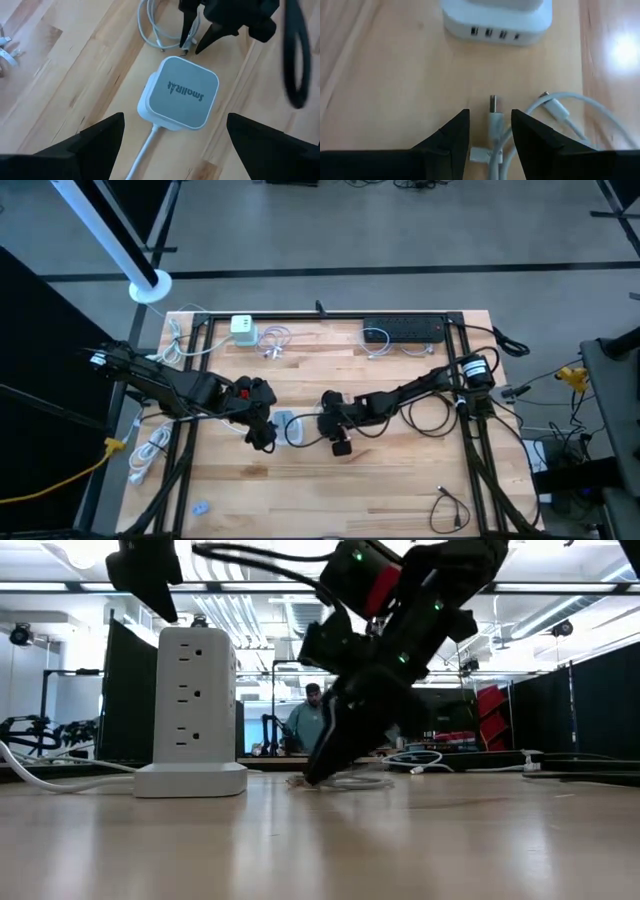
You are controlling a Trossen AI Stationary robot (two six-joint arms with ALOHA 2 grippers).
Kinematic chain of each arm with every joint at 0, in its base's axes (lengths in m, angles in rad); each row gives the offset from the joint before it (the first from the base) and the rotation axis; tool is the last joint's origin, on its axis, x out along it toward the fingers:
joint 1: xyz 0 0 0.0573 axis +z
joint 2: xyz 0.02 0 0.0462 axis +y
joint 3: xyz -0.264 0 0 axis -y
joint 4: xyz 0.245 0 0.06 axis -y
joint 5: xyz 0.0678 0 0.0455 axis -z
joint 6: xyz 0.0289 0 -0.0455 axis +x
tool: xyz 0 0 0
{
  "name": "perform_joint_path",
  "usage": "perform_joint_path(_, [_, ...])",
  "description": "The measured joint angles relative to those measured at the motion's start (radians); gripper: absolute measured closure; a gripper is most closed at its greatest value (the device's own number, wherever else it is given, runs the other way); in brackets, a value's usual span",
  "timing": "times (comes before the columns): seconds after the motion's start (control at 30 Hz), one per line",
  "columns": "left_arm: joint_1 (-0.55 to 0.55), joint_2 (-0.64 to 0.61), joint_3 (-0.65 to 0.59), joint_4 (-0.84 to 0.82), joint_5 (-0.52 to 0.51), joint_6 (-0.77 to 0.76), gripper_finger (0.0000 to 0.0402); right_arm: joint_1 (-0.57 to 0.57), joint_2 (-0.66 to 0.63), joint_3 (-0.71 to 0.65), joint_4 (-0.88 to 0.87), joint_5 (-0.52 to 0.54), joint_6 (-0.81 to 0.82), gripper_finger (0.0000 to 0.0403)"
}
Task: Insert USB
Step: Insert the bottom white charger cable into the bottom white outlet extension
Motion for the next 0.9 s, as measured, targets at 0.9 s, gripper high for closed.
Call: perform_joint_path(0.9, [-0.011, 0.000, 0.023, -0.061, 0.116, 0.009, 0.0060, -0.017, -0.105, -0.040, -0.005, 0.026, -0.052, 0.0388])
